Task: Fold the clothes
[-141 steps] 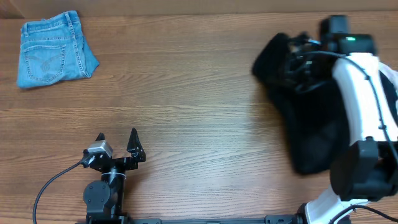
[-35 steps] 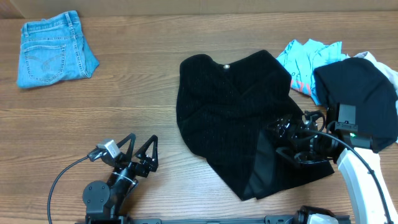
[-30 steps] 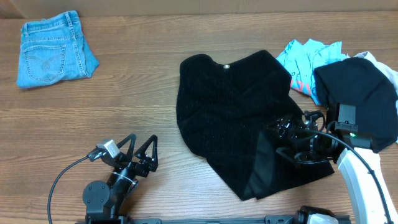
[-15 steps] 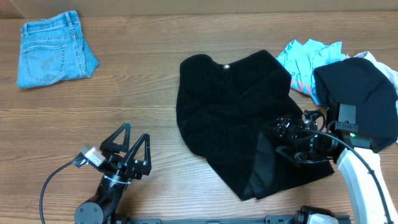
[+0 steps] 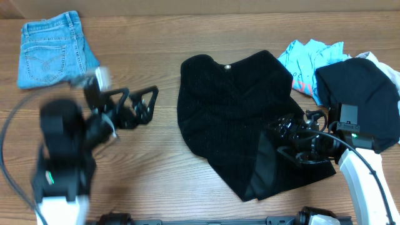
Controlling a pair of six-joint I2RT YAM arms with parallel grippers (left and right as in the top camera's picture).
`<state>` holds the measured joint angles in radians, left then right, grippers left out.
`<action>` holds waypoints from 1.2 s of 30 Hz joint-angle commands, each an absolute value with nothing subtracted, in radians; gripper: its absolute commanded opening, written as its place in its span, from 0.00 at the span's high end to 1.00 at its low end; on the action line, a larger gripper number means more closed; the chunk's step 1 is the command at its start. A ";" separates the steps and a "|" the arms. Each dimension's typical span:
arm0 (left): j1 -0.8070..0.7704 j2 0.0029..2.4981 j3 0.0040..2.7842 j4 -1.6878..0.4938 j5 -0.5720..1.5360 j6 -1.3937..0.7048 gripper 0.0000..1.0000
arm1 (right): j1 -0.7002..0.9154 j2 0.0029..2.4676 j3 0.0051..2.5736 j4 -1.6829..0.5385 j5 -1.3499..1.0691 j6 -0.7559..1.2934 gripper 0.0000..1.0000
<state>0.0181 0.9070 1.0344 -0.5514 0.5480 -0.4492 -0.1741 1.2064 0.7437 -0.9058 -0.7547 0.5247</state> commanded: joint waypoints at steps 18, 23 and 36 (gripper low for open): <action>-0.208 2.091 2.009 -0.802 0.551 0.035 0.00 | -0.168 1.203 0.741 -0.943 -0.764 0.524 0.00; -0.237 2.247 2.009 -0.760 0.551 0.035 0.00 | -0.168 1.203 0.741 -0.970 -0.761 0.517 0.00; -0.289 2.322 2.009 -0.842 0.550 0.049 0.39 | -0.168 1.203 0.741 -0.947 -0.760 0.518 0.00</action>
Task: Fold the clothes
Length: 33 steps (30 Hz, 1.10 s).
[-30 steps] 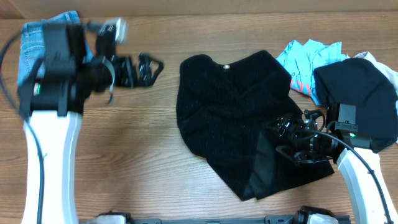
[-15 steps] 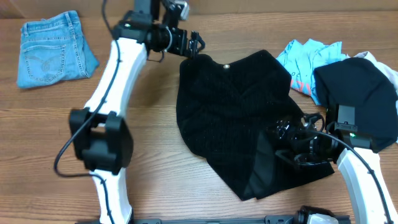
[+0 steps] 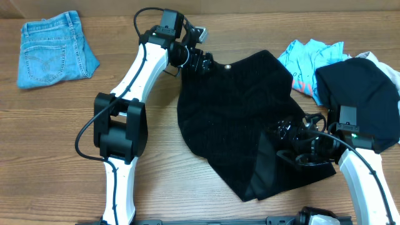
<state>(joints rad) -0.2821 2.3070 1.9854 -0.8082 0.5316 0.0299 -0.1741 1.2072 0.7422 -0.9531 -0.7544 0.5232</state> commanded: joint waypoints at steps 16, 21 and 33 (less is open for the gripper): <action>-0.239 2.321 2.011 -0.980 0.551 0.019 0.96 | -0.019 1.373 0.741 -0.664 -0.656 0.741 0.04; -0.235 2.321 2.011 -0.992 0.551 0.019 0.96 | 0.030 1.481 0.741 -0.581 -0.659 0.767 0.23; -0.228 2.296 2.018 -1.017 0.551 0.019 0.96 | 0.033 1.440 0.802 -0.615 -0.655 0.755 0.96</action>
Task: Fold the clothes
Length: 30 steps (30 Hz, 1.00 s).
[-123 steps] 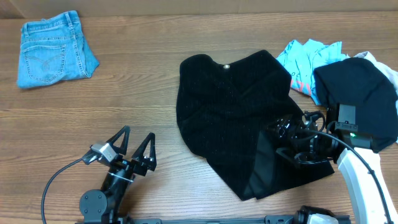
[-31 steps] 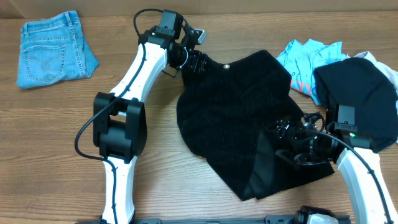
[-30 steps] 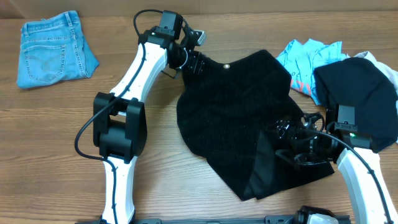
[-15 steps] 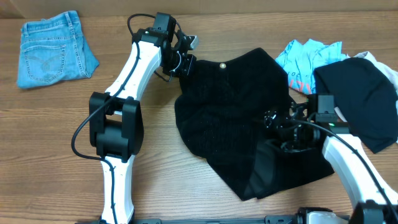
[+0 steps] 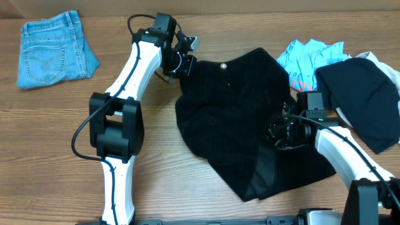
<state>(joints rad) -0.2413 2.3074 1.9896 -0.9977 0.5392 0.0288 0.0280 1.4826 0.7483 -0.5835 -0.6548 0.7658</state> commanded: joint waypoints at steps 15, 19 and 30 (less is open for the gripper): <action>-0.130 1.734 2.101 -1.185 0.414 -0.089 0.96 | 0.033 0.943 1.266 -1.096 -0.427 0.649 0.96; -0.131 1.593 2.101 -1.230 0.325 -0.142 0.94 | 0.033 0.944 1.464 -1.211 -0.356 0.612 0.96; -0.131 1.370 2.101 -1.435 0.136 -0.265 0.90 | 0.033 0.944 1.575 -1.271 -0.333 0.598 0.96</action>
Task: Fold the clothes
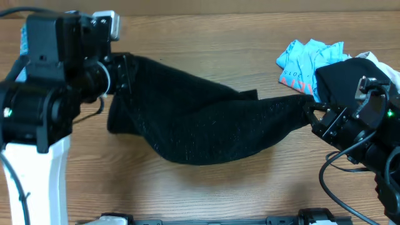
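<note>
A black garment (194, 122) hangs stretched between both arms, lifted off the wooden table (206, 194) and sagging in the middle. My left gripper (120, 75) is raised at the upper left, shut on the garment's left edge. At the right my right gripper (310, 112) is shut on the garment's other end. Folded blue denim shorts at the far left are almost wholly hidden behind the left arm.
A crumpled light-blue printed garment (309, 57) lies at the back right. Beside it sits another black garment (347, 84), with a bit of white cloth (375, 59) showing behind it. The right arm's cables (347, 169) loop over the table's right side.
The black garment lay on the table with both grippers at its edges. Now both arms are raised and spread apart, and the garment hangs stretched between them, shifted to the left.
First the left arm was blurred at the left, away from the garment, while the right gripper rested on its lower right part. Then the left gripper was at the garment's top left corner. The right gripper moved inward, and now both hold the garment up.
</note>
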Controlling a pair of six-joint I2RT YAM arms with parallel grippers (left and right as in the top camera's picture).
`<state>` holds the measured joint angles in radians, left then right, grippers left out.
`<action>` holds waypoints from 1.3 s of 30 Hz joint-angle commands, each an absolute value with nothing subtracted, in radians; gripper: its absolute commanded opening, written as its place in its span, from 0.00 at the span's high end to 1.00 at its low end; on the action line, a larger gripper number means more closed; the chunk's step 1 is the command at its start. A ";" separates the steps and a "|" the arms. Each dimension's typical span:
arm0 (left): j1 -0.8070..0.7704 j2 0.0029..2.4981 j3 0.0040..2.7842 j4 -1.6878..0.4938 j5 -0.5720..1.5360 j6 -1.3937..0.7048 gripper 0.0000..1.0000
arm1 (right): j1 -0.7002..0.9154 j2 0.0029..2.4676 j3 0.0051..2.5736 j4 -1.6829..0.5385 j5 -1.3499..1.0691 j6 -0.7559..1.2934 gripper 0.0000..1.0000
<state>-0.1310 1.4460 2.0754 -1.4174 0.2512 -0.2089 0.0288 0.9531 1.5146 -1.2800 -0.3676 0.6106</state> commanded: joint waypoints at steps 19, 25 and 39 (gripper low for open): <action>-0.124 1.890 2.100 -1.382 -0.097 -0.314 0.67 | 0.033 1.485 1.576 -1.207 -0.261 0.538 0.78; -0.123 1.917 2.100 -1.468 -0.097 -0.292 0.07 | 0.033 1.480 1.577 -1.232 -0.210 0.472 0.00; -0.119 2.099 1.976 -1.625 -0.025 -0.236 0.12 | 0.033 1.483 1.530 -1.497 -0.027 0.463 0.00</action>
